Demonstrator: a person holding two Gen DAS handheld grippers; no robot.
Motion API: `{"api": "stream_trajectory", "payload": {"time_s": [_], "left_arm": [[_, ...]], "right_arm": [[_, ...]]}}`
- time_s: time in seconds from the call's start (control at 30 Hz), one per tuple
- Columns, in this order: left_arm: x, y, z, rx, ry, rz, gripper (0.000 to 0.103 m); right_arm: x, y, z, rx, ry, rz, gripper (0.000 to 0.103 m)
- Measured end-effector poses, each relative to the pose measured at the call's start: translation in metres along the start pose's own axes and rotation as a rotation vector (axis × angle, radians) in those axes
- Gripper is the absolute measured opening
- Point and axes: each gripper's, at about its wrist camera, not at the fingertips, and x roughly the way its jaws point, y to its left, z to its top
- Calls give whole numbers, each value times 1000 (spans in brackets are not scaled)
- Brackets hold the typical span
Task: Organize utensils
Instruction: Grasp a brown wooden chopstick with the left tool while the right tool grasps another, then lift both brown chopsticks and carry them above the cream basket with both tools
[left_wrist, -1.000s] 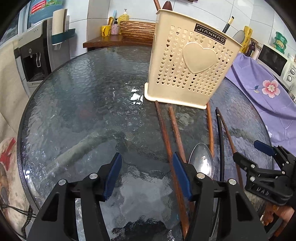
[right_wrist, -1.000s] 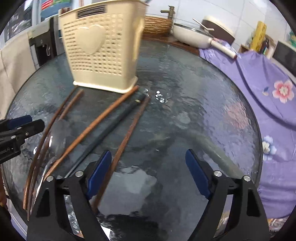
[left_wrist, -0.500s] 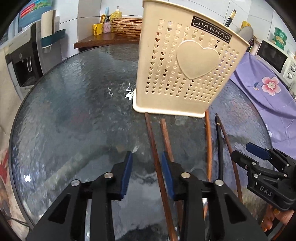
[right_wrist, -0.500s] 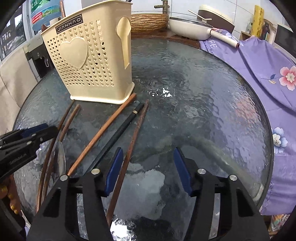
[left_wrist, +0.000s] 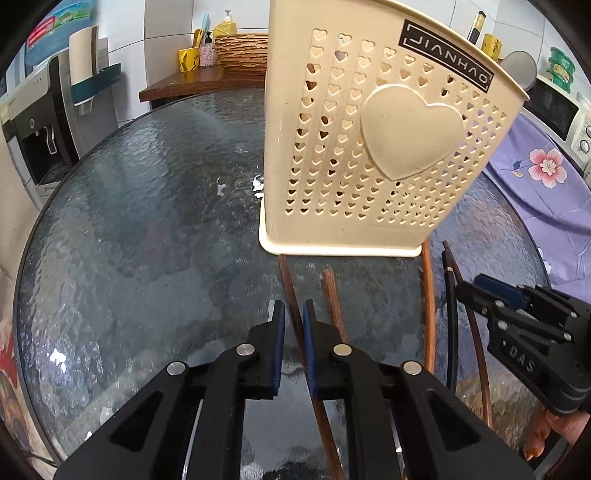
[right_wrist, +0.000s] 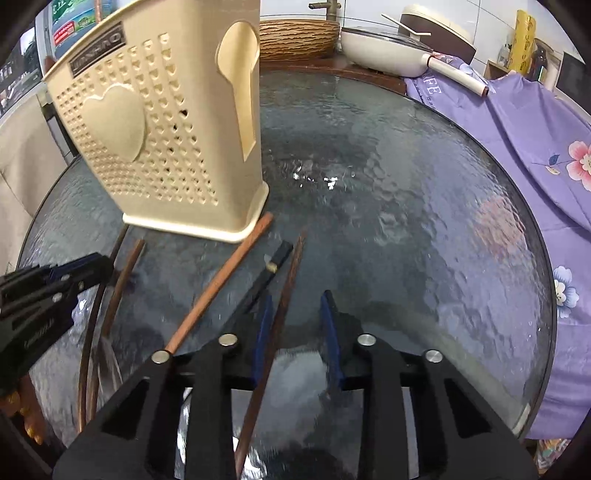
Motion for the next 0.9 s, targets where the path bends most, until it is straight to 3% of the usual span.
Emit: {"api": "stream_trajectory", "payload": {"time_s": [0.27, 0.63, 0.9], "left_arm": [[7, 7, 11, -32, 16, -28, 6], [1, 11, -3, -56, 4, -54, 5], [-22, 15, -7, -94, -32, -55, 5]], "right_arm": [[13, 5, 21, -7, 14, -11, 8], [5, -9, 5, 26, 2, 25, 6], [-20, -19, 3, 66, -79, 119, 6]]}}
